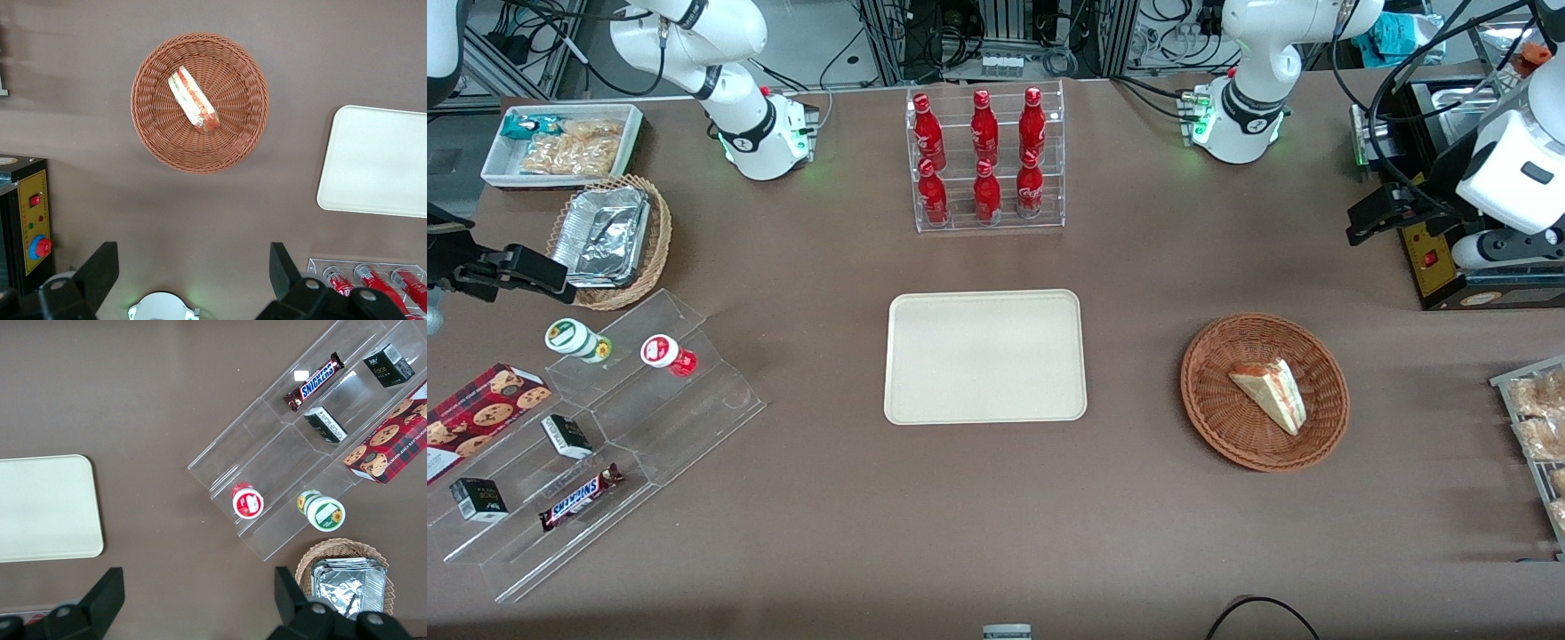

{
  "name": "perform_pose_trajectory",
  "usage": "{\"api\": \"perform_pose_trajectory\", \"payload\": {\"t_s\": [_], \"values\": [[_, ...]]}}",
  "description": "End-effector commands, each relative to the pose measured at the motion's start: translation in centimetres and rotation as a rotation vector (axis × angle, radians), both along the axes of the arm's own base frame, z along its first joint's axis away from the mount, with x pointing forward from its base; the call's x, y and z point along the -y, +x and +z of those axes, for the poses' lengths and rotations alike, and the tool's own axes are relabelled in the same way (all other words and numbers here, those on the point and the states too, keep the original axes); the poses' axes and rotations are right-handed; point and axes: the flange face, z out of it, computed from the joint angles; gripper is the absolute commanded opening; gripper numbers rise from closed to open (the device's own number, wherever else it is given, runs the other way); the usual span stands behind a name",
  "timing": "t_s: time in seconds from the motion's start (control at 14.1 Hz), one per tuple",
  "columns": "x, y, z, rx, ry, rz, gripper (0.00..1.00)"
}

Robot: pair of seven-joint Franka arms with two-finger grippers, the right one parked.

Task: Place sandwich from basket to tray
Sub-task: 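Move the left gripper from rest toward the wicker basket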

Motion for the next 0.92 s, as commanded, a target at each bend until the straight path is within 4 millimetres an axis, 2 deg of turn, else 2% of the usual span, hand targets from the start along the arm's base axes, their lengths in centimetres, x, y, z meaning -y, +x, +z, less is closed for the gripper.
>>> {"api": "perform_pose_trajectory", "payload": {"t_s": [0.0,0.28,0.35,0.57,0.85], "values": [[-0.3,0.0,0.6,-0.001,-0.011,-0.012,1.00],[-0.4,0.0,0.4,-0.009,-0.016,0.020,1.00],[-0.5,0.3,-0.2,-0.020,-0.003,0.058,1.00],[-0.9,2.2,-6.0,-0.123,0.055,0.244,1.00],[-1.0,3.7,-16.5,-0.105,0.130,0.354,1.00]]}}
